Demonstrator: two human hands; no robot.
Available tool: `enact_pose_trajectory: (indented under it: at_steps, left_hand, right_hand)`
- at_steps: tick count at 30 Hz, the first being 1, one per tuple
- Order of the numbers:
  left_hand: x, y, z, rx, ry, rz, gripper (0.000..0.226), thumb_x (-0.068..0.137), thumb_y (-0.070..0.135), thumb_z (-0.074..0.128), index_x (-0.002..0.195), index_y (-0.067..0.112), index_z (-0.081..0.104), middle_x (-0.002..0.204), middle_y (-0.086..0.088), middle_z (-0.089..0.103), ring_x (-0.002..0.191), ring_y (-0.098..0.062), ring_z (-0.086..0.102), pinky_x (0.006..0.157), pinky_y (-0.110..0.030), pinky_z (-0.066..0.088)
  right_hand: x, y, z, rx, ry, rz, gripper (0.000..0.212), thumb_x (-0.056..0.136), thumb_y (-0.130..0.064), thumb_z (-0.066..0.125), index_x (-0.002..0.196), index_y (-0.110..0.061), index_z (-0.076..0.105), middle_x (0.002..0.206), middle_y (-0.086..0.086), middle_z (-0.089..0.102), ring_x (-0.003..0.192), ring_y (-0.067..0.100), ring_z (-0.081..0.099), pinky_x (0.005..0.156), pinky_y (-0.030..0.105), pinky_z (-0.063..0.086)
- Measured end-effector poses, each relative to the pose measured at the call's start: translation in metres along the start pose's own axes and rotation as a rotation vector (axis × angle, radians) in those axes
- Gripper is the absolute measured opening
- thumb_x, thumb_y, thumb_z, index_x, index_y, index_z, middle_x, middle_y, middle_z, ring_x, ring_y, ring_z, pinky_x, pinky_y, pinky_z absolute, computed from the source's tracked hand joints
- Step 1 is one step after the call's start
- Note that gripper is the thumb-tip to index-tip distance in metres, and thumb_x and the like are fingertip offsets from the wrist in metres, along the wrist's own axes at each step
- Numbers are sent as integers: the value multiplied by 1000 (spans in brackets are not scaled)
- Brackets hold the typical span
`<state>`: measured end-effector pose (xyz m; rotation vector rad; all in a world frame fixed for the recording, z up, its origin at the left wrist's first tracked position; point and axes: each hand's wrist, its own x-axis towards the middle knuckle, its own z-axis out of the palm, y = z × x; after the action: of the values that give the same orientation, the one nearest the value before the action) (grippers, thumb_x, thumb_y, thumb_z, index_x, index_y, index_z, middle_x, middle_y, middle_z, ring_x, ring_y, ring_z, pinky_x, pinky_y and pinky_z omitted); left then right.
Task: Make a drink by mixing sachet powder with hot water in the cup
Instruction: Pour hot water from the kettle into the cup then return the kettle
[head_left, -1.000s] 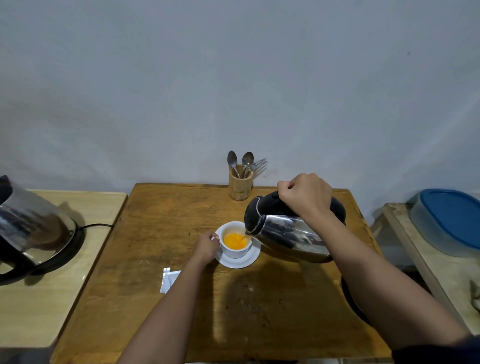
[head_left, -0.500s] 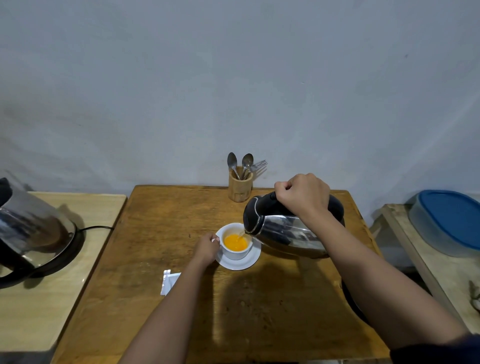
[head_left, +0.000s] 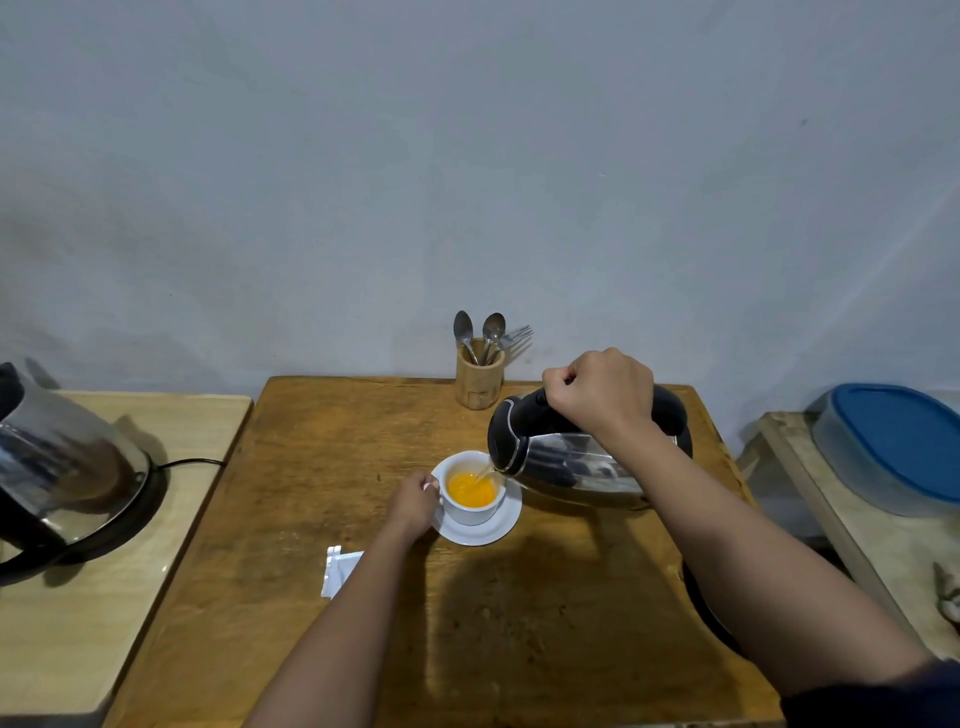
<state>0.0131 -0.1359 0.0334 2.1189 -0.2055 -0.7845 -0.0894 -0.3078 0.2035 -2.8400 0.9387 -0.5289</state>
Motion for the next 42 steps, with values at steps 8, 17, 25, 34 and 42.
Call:
enact_pose_trajectory:
  at_steps: [8, 17, 25, 34, 42]
  left_hand:
    - [2, -1, 0, -7, -16, 22, 26, 97, 16, 39, 109, 2, 57, 116, -19, 60, 95, -25, 52, 80, -32, 39]
    - [6, -2, -1, 8, -24, 22, 16, 95, 13, 38, 88, 10, 52, 98, -12, 55, 88, -23, 48, 76, -30, 36]
    - [8, 0, 4, 26, 45, 11, 29, 96, 13, 39, 114, 4, 60, 118, -19, 62, 102, -29, 56, 82, -33, 43]
    - [9, 0, 1, 1, 7, 7, 28, 96, 15, 40, 112, 5, 60, 118, -18, 61, 99, -27, 54, 82, -33, 42]
    - [11, 1, -1, 39, -15, -4, 28, 96, 16, 40, 114, 6, 59, 119, -17, 60, 107, -30, 56, 86, -35, 45]
  right_hand:
    - [3, -1, -5, -10, 18, -6, 40, 81, -29, 47, 47, -7, 49, 42, -1, 35, 41, 15, 30, 45, 21, 24]
    - [2, 3, -4, -21, 15, -7, 40, 81, -31, 46, 48, -8, 50, 42, -1, 35, 41, 14, 31, 45, 21, 23]
    - [-2, 4, -1, -23, 3, 5, 40, 81, -29, 47, 47, -8, 48, 42, -1, 34, 41, 14, 29, 44, 20, 23]
    - [-4, 1, 6, -20, -12, -2, 39, 76, -33, 39, 44, -11, 41, 41, -2, 32, 40, 14, 28, 45, 20, 21]
    - [0, -2, 6, -31, -5, 3, 39, 82, -30, 46, 51, -8, 52, 44, -1, 36, 44, 17, 35, 46, 21, 24]
